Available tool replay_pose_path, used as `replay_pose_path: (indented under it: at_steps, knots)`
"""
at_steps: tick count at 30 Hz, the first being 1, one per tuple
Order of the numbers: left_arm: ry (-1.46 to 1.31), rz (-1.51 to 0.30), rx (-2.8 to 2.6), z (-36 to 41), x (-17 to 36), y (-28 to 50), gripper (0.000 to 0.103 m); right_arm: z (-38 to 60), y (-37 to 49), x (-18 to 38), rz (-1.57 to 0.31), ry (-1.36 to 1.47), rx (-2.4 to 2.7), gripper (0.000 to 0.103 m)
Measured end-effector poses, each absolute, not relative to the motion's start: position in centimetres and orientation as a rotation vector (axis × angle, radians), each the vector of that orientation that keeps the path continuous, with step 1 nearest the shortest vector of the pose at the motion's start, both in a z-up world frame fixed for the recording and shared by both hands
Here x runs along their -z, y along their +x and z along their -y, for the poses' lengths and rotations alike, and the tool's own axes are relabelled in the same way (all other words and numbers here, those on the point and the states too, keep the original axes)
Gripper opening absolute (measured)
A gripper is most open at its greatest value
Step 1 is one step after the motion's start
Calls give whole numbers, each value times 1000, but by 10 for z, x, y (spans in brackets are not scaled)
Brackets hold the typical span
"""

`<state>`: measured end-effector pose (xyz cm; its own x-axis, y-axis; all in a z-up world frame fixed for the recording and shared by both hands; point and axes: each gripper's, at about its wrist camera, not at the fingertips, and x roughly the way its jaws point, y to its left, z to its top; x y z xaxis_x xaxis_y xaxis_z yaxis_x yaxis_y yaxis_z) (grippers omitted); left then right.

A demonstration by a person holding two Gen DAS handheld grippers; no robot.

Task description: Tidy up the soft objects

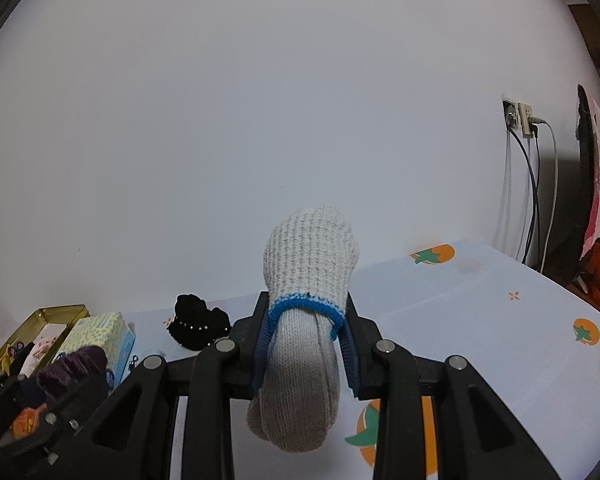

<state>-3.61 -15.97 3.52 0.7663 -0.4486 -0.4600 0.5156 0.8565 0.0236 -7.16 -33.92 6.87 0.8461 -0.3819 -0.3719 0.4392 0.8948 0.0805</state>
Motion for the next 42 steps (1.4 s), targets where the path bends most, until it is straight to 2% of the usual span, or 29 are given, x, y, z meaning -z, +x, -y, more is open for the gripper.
replay_pose_path:
  at_steps: [17,42]
  knots:
    - [113,-393,502,94,-62,-41,30,278,-113,-66,-335,193,445,34]
    - [36,-473,185,-49,-61,37,30,125,-31,-81,-366,165,89,34]
